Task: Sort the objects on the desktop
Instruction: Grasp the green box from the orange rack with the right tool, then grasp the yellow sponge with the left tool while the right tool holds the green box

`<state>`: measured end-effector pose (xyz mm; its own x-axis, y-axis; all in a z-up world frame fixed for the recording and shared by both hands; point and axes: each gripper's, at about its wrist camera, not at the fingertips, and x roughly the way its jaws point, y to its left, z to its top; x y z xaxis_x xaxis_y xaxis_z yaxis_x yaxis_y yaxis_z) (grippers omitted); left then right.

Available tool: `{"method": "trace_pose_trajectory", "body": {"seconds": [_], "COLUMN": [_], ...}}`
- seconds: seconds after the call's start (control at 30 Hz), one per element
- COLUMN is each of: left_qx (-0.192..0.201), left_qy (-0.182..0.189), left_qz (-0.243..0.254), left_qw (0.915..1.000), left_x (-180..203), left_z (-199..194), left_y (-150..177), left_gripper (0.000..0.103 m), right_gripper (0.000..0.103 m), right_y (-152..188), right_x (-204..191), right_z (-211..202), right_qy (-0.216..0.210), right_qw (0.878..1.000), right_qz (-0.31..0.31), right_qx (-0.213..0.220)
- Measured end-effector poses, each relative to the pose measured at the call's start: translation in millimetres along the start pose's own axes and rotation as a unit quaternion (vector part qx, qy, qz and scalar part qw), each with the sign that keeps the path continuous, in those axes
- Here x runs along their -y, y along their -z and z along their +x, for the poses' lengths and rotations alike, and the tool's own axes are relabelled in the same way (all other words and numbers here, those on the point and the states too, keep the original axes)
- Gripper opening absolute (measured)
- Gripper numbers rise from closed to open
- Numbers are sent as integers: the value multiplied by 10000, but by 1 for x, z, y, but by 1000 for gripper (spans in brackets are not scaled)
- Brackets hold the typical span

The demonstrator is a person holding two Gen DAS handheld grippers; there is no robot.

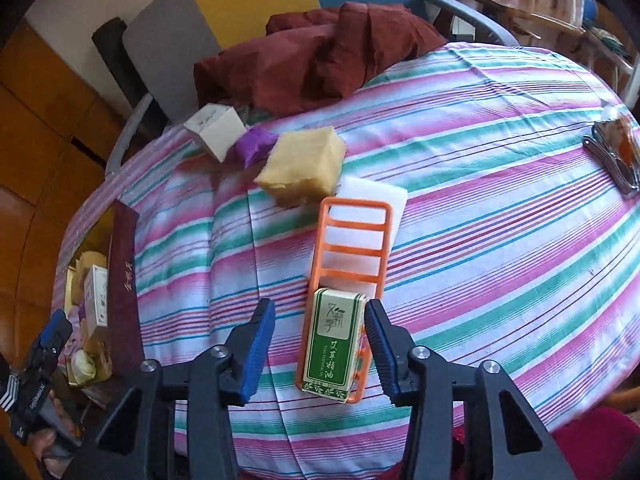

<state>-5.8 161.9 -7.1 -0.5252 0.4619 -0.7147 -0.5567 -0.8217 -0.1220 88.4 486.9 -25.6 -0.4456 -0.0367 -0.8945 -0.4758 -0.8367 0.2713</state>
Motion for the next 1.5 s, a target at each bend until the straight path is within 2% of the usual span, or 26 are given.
{"method": "trace_pose_trajectory", "body": {"seconds": [0.23, 0.37, 0.5, 0.57, 0.67, 0.8, 1.0, 1.17, 1.33, 1.5], "left_qx": [5, 3, 22, 33, 49, 42, 14, -49, -239, -523], "left_qy": [186, 233, 273, 297, 311, 321, 331, 383, 531, 745], "left_qz": [-85, -166, -257, -297, -316, -362, -265, 16, 396, 737], "left_qw": [9998, 9996, 9993, 9991, 9990, 9988, 9991, 9993, 9975, 9931], "left_x": [0, -5, -10, -12, -14, -16, -10, 11, 44, 80], "left_z": [0, 1, 0, -1, -2, 0, 3, 10, 27, 52], "left_y": [3, 4, 5, 5, 5, 5, 2, -5, -14, -21], "left_gripper": [63, 63, 63, 63, 63, 63, 63, 63, 63, 63], "right_gripper": [44, 44, 43, 34, 33, 32, 31, 31, 31, 32], "right_y": [-2, -3, -3, -4, -5, -7, -24, -32, -40, -49], "right_x": [-10, -10, -12, -10, -6, 5, 33, 56, 59, 43], "right_z": [18, 26, 29, 30, 28, 21, -6, -27, -41, -42], "right_qy": [493, 595, 694, 737, 755, 1053, 1588, 1794, 1468, 686], "right_qw": [9979, 9964, 9952, 9947, 9941, 9919, 9871, 9830, 9844, 9847], "right_qz": [-229, -259, -330, -330, -348, -329, -105, 278, 531, 706], "right_qx": [-353, -547, -612, -636, -691, -636, -172, 264, 810, 1440]}}
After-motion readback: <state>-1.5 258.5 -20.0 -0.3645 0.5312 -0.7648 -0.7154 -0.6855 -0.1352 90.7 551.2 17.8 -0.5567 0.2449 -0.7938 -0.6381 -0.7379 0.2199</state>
